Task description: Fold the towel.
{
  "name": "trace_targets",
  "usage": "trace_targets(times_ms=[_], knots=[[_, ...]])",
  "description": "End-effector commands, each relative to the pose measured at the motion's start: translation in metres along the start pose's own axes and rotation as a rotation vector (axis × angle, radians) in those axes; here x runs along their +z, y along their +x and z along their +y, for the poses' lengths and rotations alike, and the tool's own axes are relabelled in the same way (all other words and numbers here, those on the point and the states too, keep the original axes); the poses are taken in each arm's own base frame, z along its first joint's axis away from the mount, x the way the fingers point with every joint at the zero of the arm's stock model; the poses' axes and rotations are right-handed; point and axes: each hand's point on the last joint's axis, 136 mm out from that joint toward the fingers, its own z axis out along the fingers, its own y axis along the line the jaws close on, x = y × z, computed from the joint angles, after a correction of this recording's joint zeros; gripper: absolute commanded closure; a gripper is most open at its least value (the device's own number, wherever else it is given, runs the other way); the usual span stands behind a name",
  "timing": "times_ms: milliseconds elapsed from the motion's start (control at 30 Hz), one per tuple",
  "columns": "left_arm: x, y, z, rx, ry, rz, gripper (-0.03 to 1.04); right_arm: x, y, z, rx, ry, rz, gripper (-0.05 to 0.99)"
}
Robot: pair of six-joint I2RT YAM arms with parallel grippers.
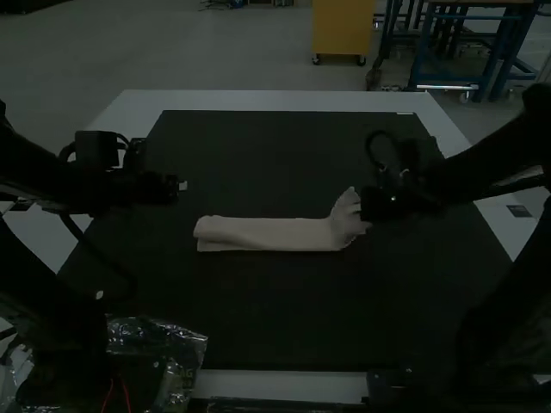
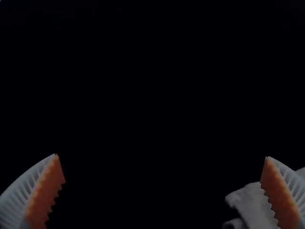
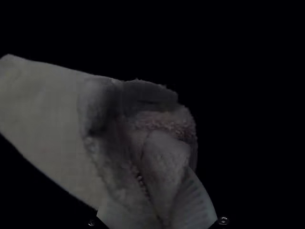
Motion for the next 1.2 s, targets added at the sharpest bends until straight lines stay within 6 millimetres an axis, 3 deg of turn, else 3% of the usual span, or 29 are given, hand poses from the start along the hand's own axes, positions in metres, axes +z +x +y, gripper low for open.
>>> trace_targets(times_ms=[0, 400, 567, 867, 1167], knots=[[0.0, 0.001, 0.001, 0.018, -0.01, -0.011, 0.04, 0.005, -0.018, 0.032, -0.014, -0.071, -0.019, 0.96], [-0.002, -0.003, 0.007, 0.024, -0.022, -0.051, 0.04, 0.051, -0.02, 0.129, -0.072, -0.243, 0.049, 0.96], [-0.005, -0.006, 0.018, 0.026, -0.05, -0.065, 0.04, 0.073, -0.014, 0.16, -0.1, -0.291, 0.085, 0.96], [-0.015, -0.007, 0.046, 0.009, -0.096, -0.084, 0.04, 0.103, -0.004, 0.196, -0.133, -0.35, 0.122, 0.96], [-0.023, 0.002, 0.063, 0.013, -0.124, -0.074, 0.04, 0.129, -0.007, 0.211, -0.154, -0.373, 0.127, 0.96]])
